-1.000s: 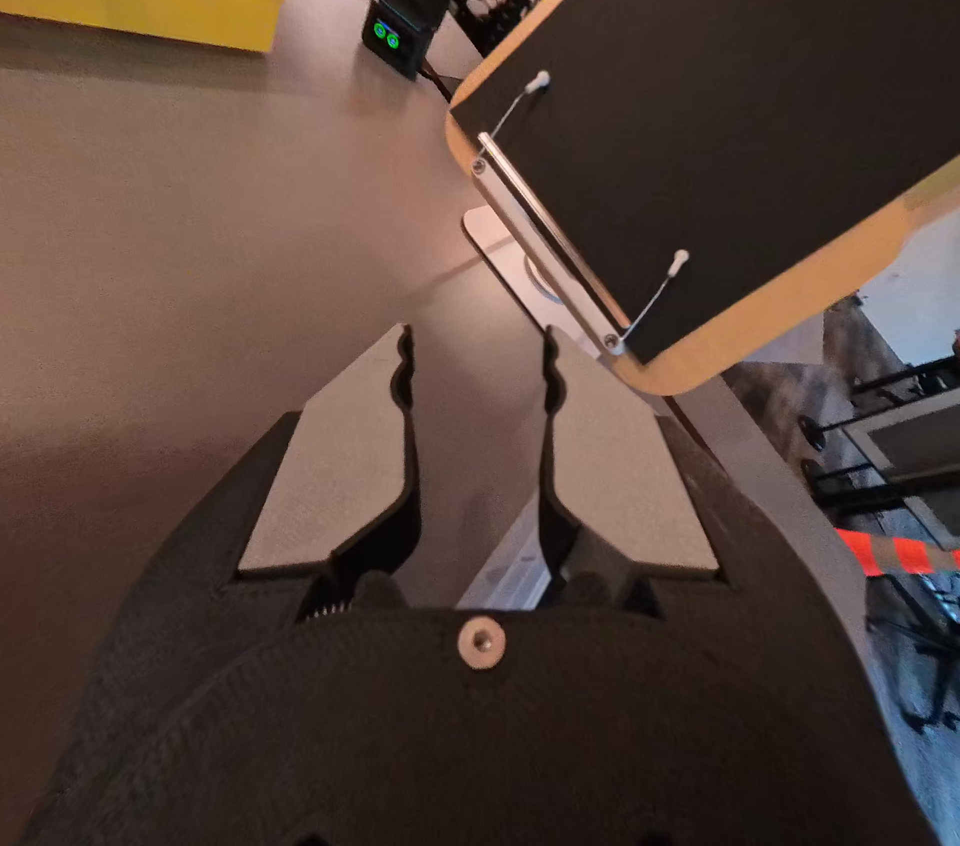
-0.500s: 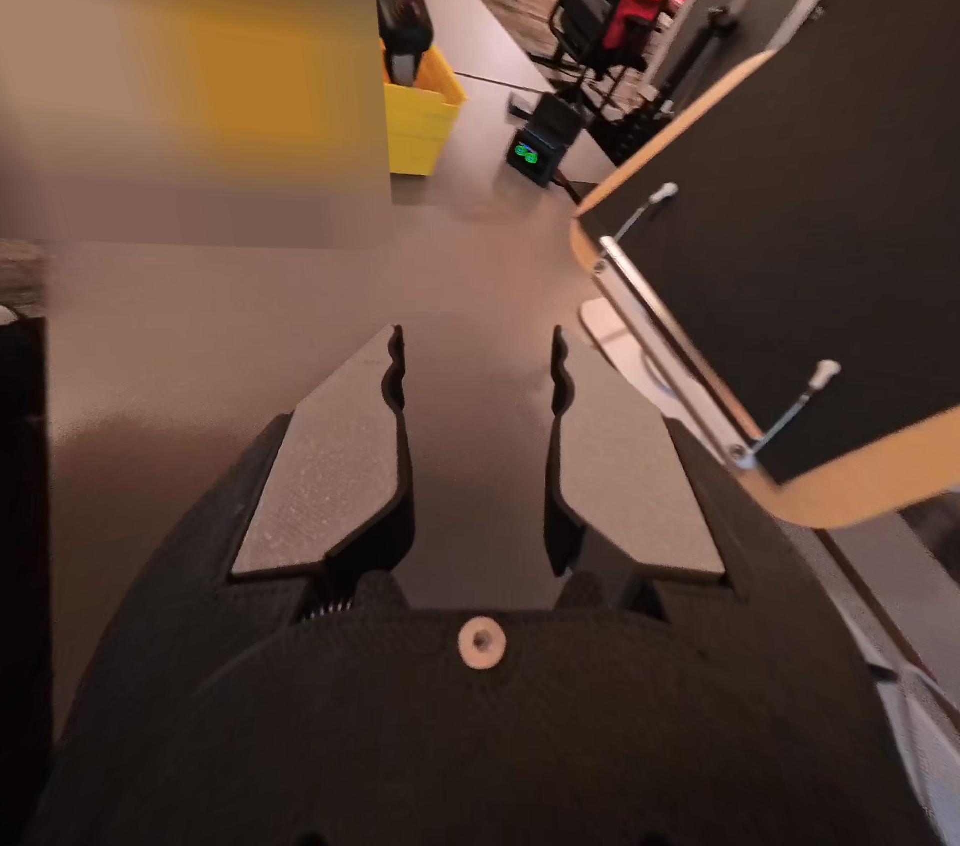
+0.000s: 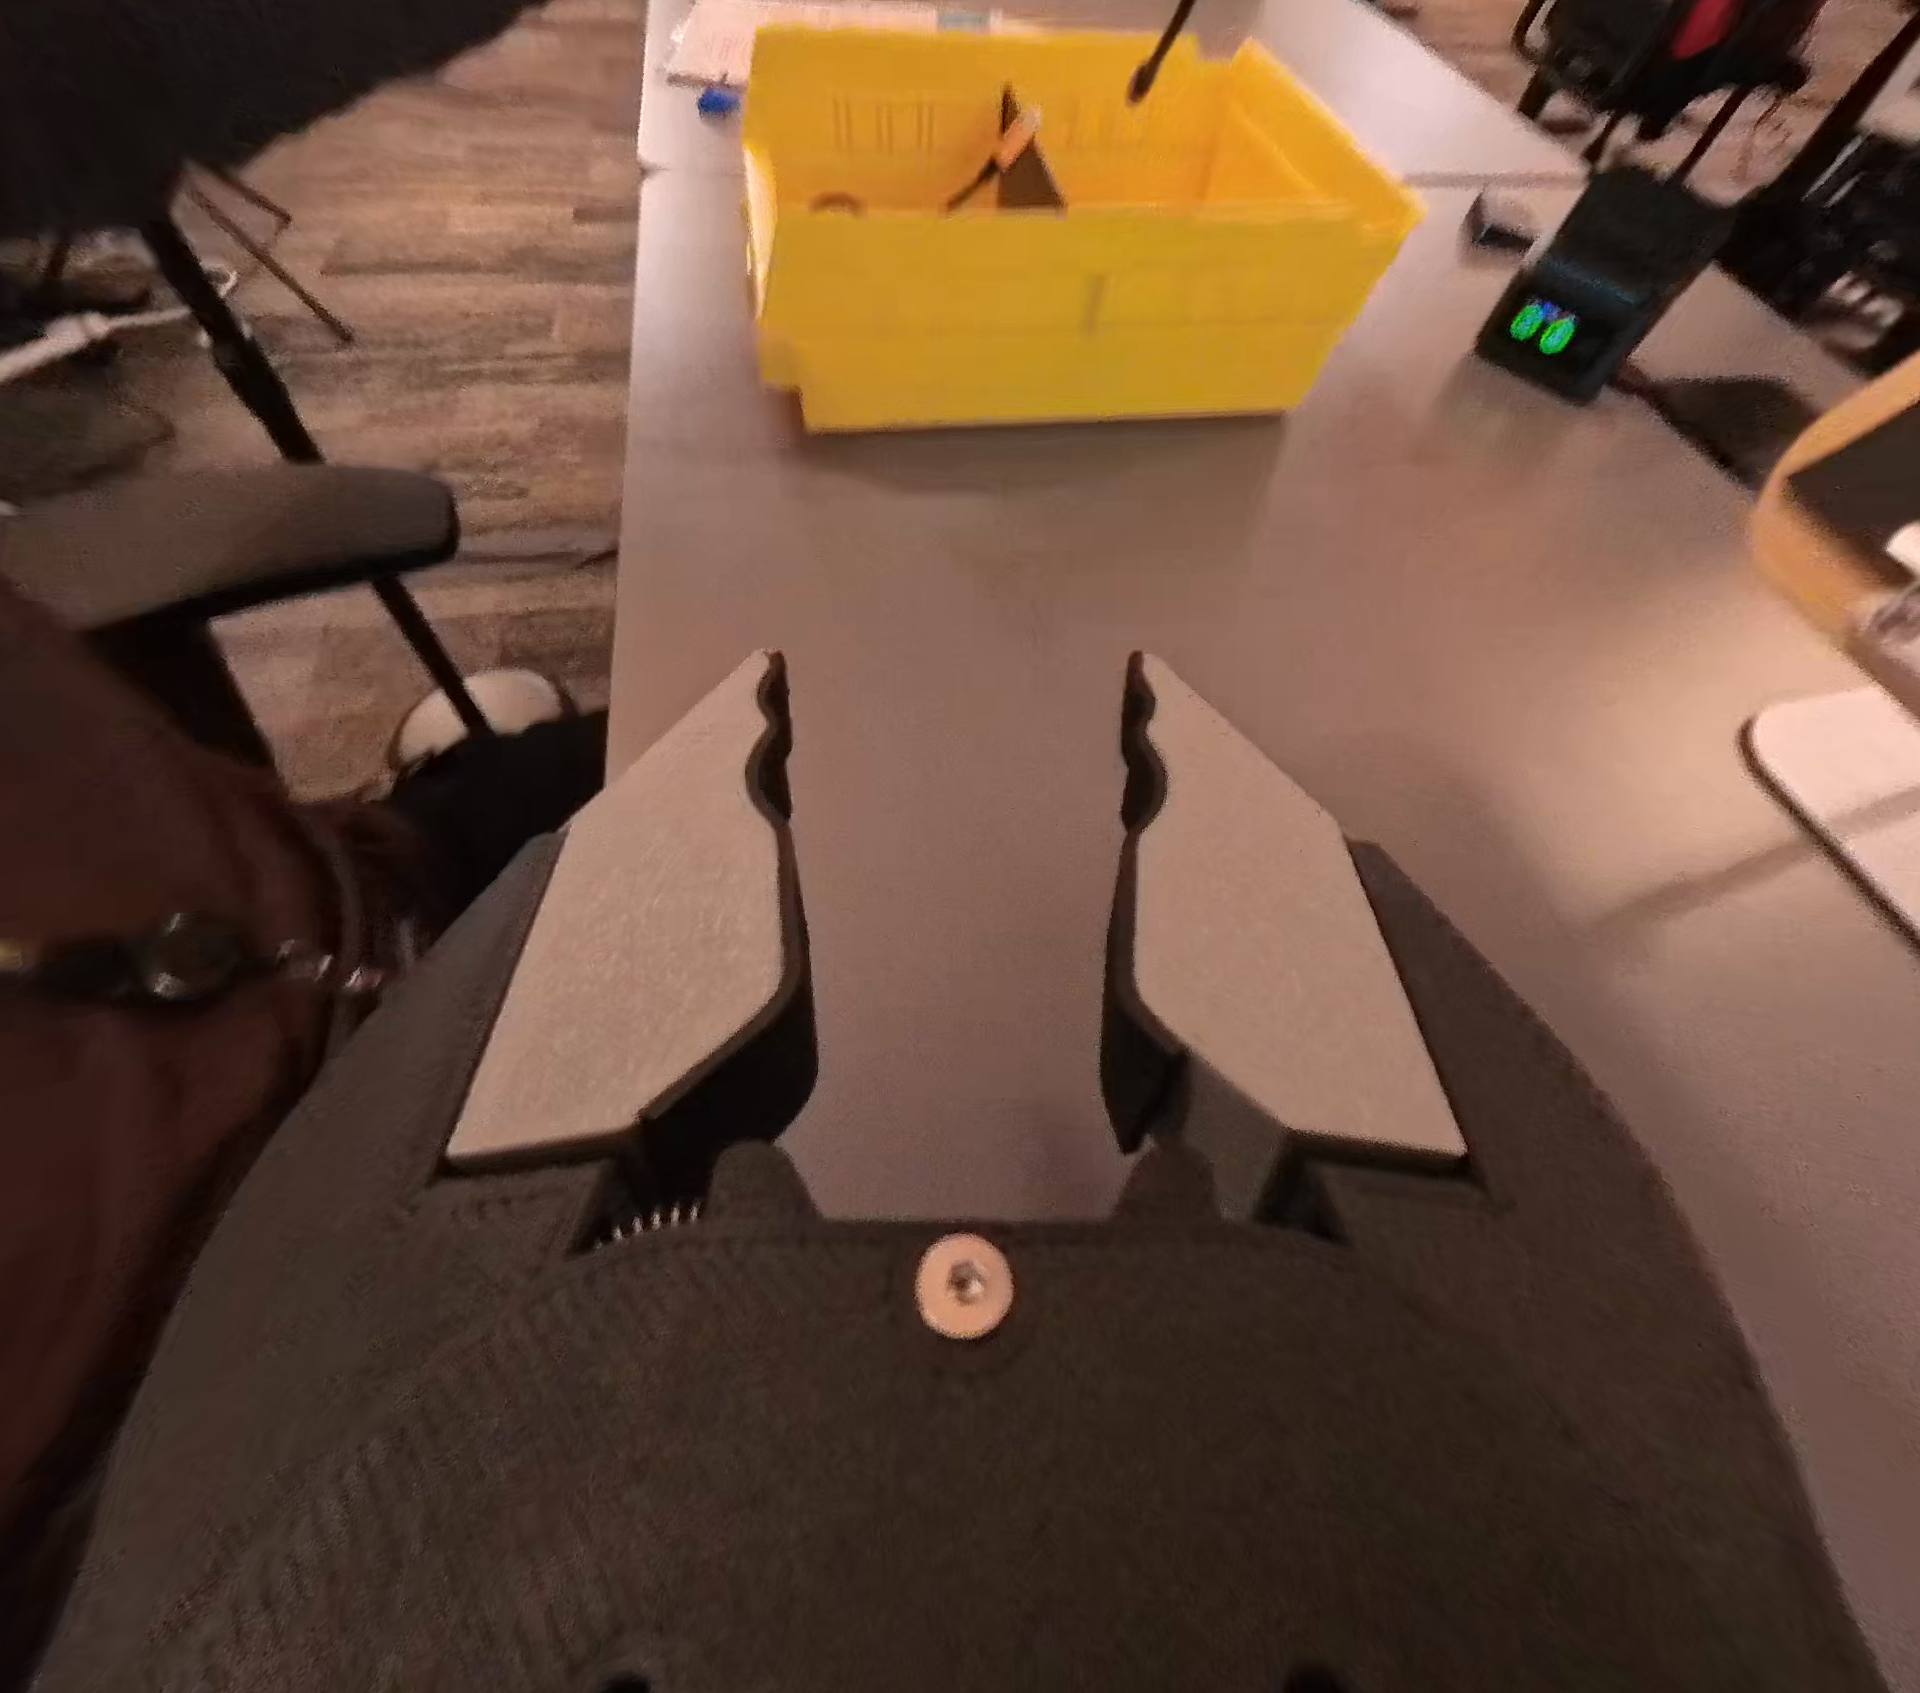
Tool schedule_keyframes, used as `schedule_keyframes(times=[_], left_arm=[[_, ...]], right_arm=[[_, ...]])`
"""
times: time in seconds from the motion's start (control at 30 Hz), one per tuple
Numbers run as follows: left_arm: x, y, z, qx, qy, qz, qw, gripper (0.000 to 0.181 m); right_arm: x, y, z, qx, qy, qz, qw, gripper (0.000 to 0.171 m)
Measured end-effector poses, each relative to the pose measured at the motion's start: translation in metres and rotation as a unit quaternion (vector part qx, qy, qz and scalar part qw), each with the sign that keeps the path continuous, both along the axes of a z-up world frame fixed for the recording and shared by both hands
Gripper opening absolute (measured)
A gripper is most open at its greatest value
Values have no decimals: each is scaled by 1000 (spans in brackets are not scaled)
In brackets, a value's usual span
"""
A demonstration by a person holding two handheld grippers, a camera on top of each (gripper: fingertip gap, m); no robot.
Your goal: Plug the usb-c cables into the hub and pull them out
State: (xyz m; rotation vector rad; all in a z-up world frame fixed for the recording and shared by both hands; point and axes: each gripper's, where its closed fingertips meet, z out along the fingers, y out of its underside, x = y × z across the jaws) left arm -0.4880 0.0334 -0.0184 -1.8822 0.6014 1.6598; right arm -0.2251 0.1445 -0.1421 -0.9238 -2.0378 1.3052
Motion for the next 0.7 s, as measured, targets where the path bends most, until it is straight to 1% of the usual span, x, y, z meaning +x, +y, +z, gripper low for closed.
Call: schedule_keyframes(times=[0.03, 0.1, 0.2, 0.27, 0.37, 0.43, 0.47, 0.57, 0.6, 0.7], left_arm=[[23, 6, 11, 16, 25, -9, 1000, 19], [68, 19, 18, 27, 60, -26, 997, 19], [131, 39, 7, 32, 101, -68, 992, 20], [166, 51, -9, 36, 113, -99, 988, 20], [207, 64, -33, 33, 125, -138, 982, 20], [223, 70, -46, 35, 130, -153, 979, 20], [229, 74, -51, 36, 127, -161, 978, 20], [240, 83, -66, 35, 129, -179, 975, 20], [239, 84, -71, 40, 122, -180, 975, 20], [234, 88, -94, 52, 37, -212, 975, 19]], right_arm=[[-4, -6, 12, -6, 15, -6, 1000, 63], [-8, -20, 45, -33, 49, -12, 998, 65], [-12, -31, 85, -65, 84, -25, 994, 67], [-17, -33, 93, -58, 96, -41, 993, 66], [-16, -44, 84, -48, 88, -34, 994, 62], [-15, -48, 71, -30, 77, -37, 996, 57], [-17, -47, 63, -16, 72, -44, 996, 51], [-21, -43, 46, 1, 69, -55, 996, 17], [-23, -40, 41, 12, 67, -56, 996, 11], [-30, -27, 20, 76, 60, -54, 994, 7]])
